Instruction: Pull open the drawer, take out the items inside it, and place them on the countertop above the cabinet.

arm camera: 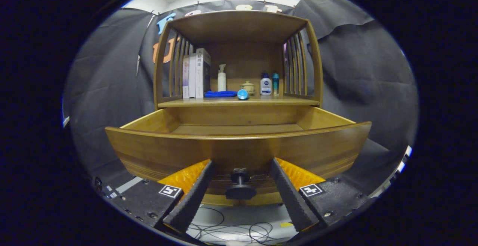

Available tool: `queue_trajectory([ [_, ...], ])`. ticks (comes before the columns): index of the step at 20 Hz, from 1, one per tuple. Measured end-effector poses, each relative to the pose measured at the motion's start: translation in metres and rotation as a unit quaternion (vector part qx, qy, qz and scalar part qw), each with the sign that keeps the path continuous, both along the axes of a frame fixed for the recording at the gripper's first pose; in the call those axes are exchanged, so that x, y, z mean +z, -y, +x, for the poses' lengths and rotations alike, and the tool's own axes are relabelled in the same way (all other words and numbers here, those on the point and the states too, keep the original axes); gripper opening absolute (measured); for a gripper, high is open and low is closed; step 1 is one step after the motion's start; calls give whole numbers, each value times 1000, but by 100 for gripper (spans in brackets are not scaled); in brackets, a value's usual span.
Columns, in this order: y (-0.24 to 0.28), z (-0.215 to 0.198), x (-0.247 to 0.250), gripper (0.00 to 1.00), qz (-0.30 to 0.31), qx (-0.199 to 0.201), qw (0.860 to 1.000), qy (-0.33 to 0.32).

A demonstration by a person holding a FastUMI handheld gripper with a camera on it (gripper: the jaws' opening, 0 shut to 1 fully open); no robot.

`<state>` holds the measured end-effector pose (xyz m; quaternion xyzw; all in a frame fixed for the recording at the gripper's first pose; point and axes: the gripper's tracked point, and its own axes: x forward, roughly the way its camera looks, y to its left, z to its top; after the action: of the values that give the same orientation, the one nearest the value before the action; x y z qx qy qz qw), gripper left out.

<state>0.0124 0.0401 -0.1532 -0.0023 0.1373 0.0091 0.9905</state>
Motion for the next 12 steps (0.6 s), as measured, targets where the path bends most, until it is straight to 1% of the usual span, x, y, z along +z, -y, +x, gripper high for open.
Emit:
queue_trajectory([
  [4,0,13,0,99,-13,0,1000,3],
  [7,-3,35,2,99,-10,-1,1000,-2],
  [10,-5,61,10,100,-17,-2,1000,7],
  [11,-7,69,6,99,-16,-4,1000,-7],
  [12,-7,80,9,99,-17,-5,1000,1],
])
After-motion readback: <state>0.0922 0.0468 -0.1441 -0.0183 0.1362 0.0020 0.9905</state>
